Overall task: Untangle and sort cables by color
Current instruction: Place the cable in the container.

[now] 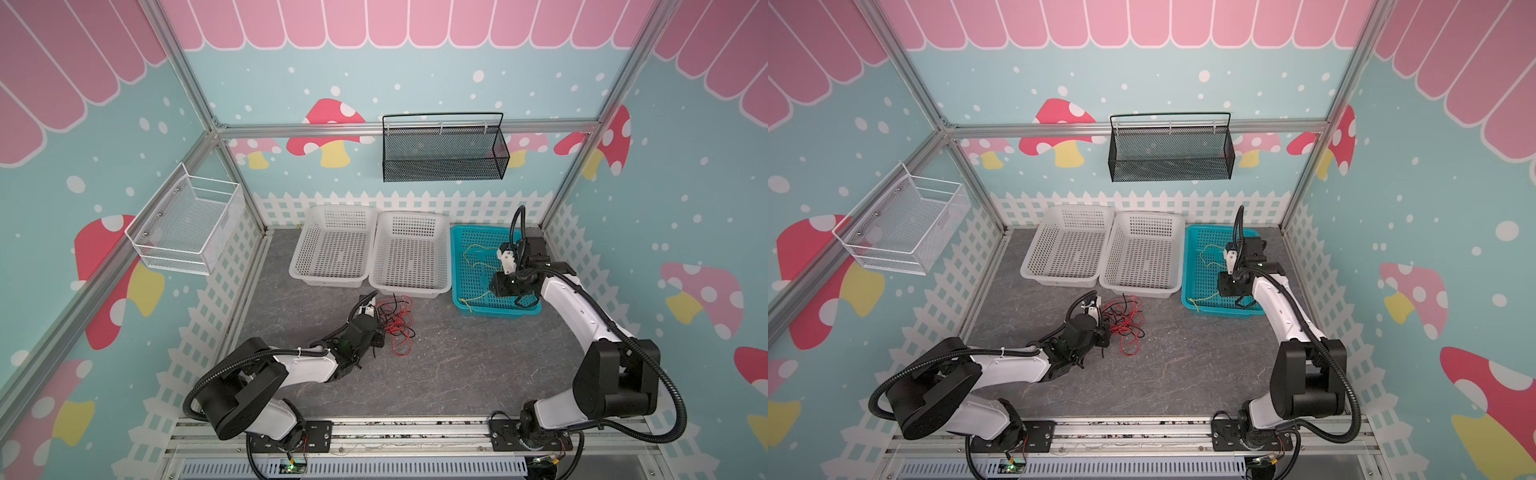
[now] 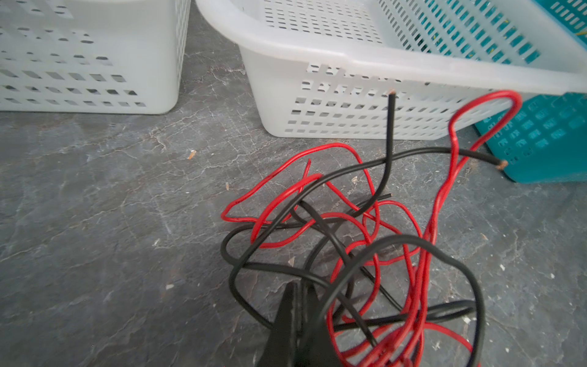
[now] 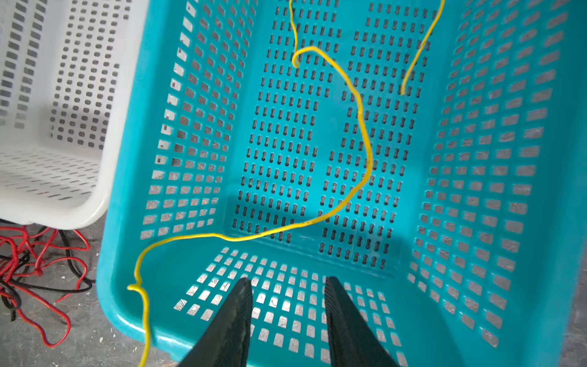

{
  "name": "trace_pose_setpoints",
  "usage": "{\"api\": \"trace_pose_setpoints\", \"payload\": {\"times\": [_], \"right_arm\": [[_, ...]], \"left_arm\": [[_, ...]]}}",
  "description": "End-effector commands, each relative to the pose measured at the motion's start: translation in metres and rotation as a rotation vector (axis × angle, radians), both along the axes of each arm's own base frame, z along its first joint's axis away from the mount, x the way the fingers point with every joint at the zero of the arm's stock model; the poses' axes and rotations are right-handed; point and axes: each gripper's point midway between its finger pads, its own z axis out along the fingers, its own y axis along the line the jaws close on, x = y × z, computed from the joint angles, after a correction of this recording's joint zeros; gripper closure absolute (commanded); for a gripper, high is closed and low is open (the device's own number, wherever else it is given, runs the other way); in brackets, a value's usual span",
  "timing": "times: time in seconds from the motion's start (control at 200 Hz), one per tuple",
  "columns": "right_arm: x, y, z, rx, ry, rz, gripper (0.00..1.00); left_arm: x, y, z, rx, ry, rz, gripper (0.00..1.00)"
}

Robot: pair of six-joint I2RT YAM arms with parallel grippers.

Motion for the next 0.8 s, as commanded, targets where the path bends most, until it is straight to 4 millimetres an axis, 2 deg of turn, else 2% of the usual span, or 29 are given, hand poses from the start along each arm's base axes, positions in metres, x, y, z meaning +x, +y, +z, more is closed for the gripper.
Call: {"api": "trace_pose_setpoints", "payload": {"times": [0.0, 0.155, 0.385, 0.515, 0.795], "right_arm": [[-0.012, -0.003, 0.016, 0.003, -0.05, -0.032, 0.56], [-0.039, 0.014, 0.016, 0.094, -0.056, 0.01, 0.56], [-0.078, 0.028, 0.0, 0.168, -0.009, 0.037, 0.56], [-0.088, 0.03, -0.009, 0.182, 0.024, 0.029, 0.55], [-0.1, 0.027, -0.048, 0.146, 0.121, -0.009, 0.56]], "left_arm": [[-0.001, -0.001, 0.001, -0.006, -0.008, -0.008, 1.0], [0.0, -0.004, 0.003, -0.002, -0.011, -0.019, 1.0], [0.003, -0.007, 0.006, -0.005, -0.019, -0.023, 0.99], [0.004, -0.008, 0.007, -0.004, -0.022, -0.025, 0.96], [0.008, -0.011, 0.012, 0.001, -0.035, -0.032, 0.92]]}}
